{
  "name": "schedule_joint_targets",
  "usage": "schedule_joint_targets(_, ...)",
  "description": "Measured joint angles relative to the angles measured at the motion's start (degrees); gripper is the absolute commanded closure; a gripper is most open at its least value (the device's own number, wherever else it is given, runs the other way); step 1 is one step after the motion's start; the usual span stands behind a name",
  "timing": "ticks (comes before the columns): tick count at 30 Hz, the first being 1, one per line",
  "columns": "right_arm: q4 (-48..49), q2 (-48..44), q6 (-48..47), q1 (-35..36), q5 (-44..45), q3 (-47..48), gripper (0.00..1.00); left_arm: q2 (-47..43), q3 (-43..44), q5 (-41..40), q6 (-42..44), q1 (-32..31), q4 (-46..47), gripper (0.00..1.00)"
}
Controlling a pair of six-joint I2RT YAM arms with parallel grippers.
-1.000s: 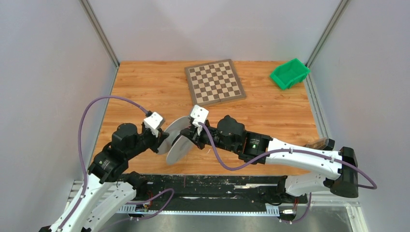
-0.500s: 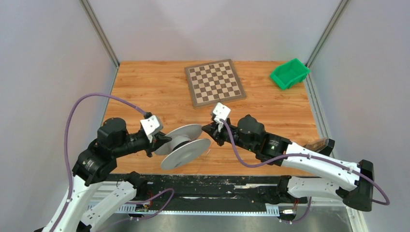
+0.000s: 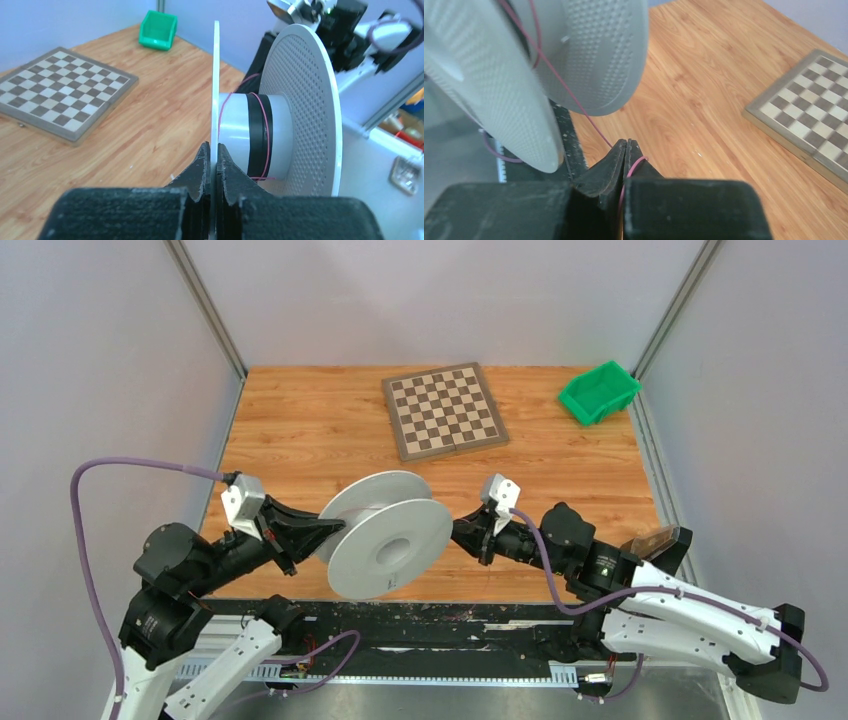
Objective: Wrap the cables
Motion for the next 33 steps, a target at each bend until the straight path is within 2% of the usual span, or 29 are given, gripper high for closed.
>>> schedule_joint_targets(6,11.0,-2.9,3.5,0.0,-7.5,-8.0,1.0,-1.9,-4.0,-3.8,-11.3,0.0,7.9,1.0)
schedule_joint_targets(14,24.6,2.6,8.7,0.0,-15.2,-18.0,0.94,-4.4,-8.7,-9.0,-22.1,0.0,14.8,1.0)
schedule_joint_targets(20,35.2,8.5,11.1,0.0,-18.3,-20.5,0.94,-4.3,-9.4,-10.9,-25.6,0.0,16.7,1.0)
schedule_joint_targets(33,48.9,19.5,14.4,2.7,-19.4,-23.9,0.91,-4.1,-9.5,-20.7,-28.7,0.0,17.6,1.0)
